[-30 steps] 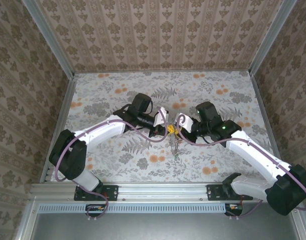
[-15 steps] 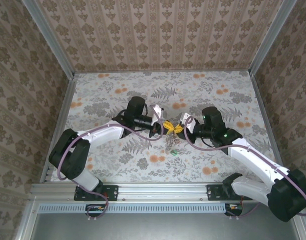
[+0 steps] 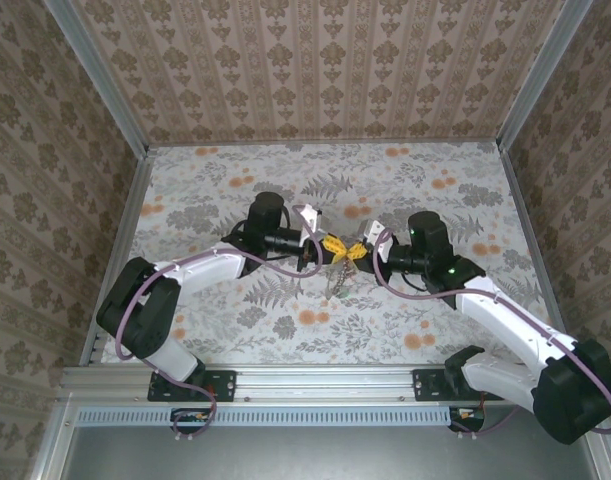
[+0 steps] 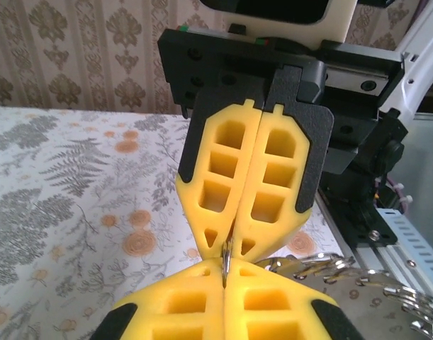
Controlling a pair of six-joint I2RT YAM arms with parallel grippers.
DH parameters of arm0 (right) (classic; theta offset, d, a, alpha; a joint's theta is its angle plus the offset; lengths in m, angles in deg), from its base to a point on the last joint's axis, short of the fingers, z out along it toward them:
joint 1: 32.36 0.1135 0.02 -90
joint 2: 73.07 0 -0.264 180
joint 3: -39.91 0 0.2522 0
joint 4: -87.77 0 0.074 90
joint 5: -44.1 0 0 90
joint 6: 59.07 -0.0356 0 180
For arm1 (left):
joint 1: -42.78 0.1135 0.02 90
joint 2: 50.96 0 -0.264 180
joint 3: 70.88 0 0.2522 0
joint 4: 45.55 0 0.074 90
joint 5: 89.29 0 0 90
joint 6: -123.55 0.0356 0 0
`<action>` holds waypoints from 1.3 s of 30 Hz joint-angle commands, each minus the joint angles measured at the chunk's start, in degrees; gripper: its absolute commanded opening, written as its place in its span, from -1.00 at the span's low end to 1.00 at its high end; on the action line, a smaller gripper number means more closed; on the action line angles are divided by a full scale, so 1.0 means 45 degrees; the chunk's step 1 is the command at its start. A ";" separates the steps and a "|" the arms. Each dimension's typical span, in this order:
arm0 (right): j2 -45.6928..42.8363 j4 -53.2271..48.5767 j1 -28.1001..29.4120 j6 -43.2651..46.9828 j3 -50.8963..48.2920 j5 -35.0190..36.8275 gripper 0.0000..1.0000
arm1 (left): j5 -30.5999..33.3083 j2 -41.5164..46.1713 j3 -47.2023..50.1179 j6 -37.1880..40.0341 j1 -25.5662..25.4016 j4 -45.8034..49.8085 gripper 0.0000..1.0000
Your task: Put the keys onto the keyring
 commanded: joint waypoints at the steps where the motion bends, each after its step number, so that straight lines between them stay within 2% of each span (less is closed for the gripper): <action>1: 0.0039 -0.1208 0.0067 0.0812 0.1122 0.0025 -0.97 | -0.0188 0.0389 -0.1045 0.2491 -0.0229 0.3371 -0.78; 3: 0.0176 -0.2027 0.0213 0.1241 0.1545 0.0262 -0.97 | 0.0189 0.0319 -0.1533 0.3684 -0.0280 0.5125 -0.77; 6: 0.0403 -0.2997 0.0454 0.1700 0.2148 0.0698 -0.98 | 0.0530 0.0185 -0.1933 0.4432 -0.0331 0.6303 -0.77; 14: 0.0943 -0.4764 0.1226 0.2497 0.3433 0.1970 -0.98 | 0.0964 -0.0249 -0.2766 0.5643 -0.0670 0.8244 -0.78; 17: 0.1060 -0.5129 0.1426 0.2651 0.3757 0.2378 -0.97 | 0.0978 -0.0411 -0.3020 0.6034 -0.0761 0.8904 -1.00; 21: 0.0993 -0.5169 0.1497 0.2658 0.3728 0.2543 -0.96 | 0.0993 -0.0336 -0.2912 0.5928 -0.0743 0.8639 -1.00; 23: 0.0829 -0.4794 0.1496 0.2612 0.3366 0.2573 -0.93 | 0.0891 -0.0228 -0.2684 0.5447 -0.0712 0.8015 -1.00; 25: 0.0644 -0.4159 0.1460 0.2438 0.2837 0.2589 -0.85 | 0.0496 0.0029 -0.2156 0.4586 -0.0626 0.6549 -1.00; 30: 0.0594 -0.2450 0.0876 0.1651 0.1498 0.1486 -0.76 | -0.0606 0.0430 -0.0976 0.2022 -0.0440 0.2470 -1.00; 39: 0.0694 0.0941 -0.0054 -0.0088 -0.0294 -0.0078 -0.72 | -0.1167 0.0343 -0.0079 -0.0152 -0.0255 -0.0897 -1.00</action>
